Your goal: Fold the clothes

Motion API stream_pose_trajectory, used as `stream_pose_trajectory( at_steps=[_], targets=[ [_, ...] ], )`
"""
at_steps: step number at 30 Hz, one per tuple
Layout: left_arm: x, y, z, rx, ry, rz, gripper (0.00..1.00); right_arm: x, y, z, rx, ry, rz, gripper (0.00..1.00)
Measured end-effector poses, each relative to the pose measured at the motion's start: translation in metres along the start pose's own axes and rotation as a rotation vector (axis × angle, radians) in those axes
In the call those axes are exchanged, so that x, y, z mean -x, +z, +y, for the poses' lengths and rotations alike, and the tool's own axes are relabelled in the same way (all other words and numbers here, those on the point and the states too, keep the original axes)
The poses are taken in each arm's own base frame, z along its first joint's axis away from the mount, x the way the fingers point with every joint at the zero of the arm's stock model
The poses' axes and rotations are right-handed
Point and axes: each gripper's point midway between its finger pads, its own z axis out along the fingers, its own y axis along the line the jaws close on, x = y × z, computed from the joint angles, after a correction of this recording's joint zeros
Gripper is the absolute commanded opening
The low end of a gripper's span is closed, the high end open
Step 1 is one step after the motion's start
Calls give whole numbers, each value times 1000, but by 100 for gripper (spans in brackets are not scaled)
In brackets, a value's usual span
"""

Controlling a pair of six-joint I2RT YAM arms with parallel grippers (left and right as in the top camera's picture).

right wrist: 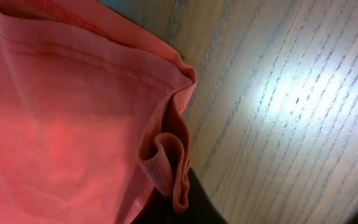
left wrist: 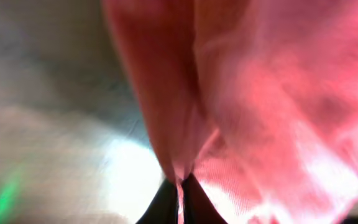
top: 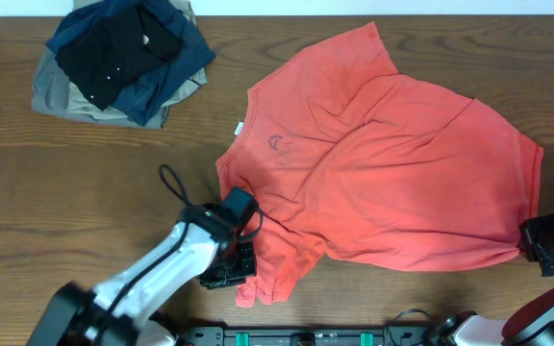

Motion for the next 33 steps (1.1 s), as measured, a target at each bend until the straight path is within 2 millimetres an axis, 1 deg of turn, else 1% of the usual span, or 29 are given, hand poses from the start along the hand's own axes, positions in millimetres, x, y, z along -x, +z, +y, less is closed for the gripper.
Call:
stream_pose_trajectory(
  at_steps=[2,6,11,14,18,23,25,27,31,33],
  targets=[
    [0,-13,0,-4,9,-43,6,-1,0,0,-2,-2,2,2],
    [6,-54,-2,-34,37,-189,6,-1,0,-1,-3,-3,4,2],
    [6,-94,-5,-95,63,-343,6,-3,0,-2,-6,-2,13,1],
    [2,-112,2,-98,61,-412,6,-5,0,-3,-10,-2,22,1],
    [-2,-141,12,-100,41,-515,6,-8,0,-4,-16,-4,32,1],
    [-4,-182,9,-169,43,-656,6,-9,0,-5,-17,-4,37,1],
    [1,-196,7,-191,41,-717,6,-9,0,-4,-16,-4,38,1],
    [10,-208,3,-204,35,-783,6,-9,0,-4,-15,-4,39,1],
    [31,-226,-7,-218,36,-889,6,-9,0,-3,-11,-5,39,1],
    [41,-230,-14,-221,39,-918,6,-9,0,-3,-10,-6,39,1]
  ],
)
